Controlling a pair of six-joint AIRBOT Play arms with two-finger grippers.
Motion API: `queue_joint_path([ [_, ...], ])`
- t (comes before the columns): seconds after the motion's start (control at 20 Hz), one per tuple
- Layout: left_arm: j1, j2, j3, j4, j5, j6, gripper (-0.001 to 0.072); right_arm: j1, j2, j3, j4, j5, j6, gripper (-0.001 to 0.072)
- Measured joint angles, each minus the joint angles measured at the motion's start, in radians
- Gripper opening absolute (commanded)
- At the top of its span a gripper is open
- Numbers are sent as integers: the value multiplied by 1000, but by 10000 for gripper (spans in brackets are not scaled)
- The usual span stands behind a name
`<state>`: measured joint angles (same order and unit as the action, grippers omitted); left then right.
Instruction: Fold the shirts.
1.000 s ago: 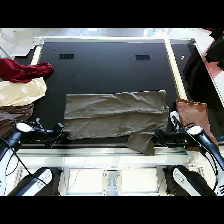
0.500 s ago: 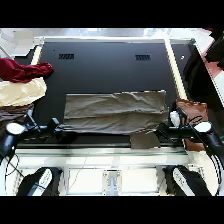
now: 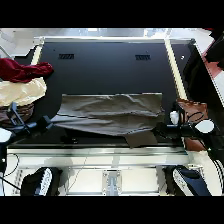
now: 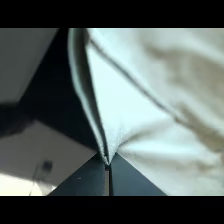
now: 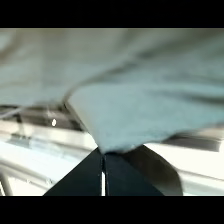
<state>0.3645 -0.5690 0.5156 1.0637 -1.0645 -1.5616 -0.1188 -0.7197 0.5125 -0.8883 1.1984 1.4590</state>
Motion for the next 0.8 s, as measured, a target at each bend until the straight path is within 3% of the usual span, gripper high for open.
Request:
queue_joint_path([
  [0.35, -93, -272, 299, 8, 60, 108, 5, 62, -113, 230, -43, -201, 3, 8],
  [0.8, -258, -671, 518, 167, 239, 122, 5, 83, -558, 529, -97, -335, -32, 9],
])
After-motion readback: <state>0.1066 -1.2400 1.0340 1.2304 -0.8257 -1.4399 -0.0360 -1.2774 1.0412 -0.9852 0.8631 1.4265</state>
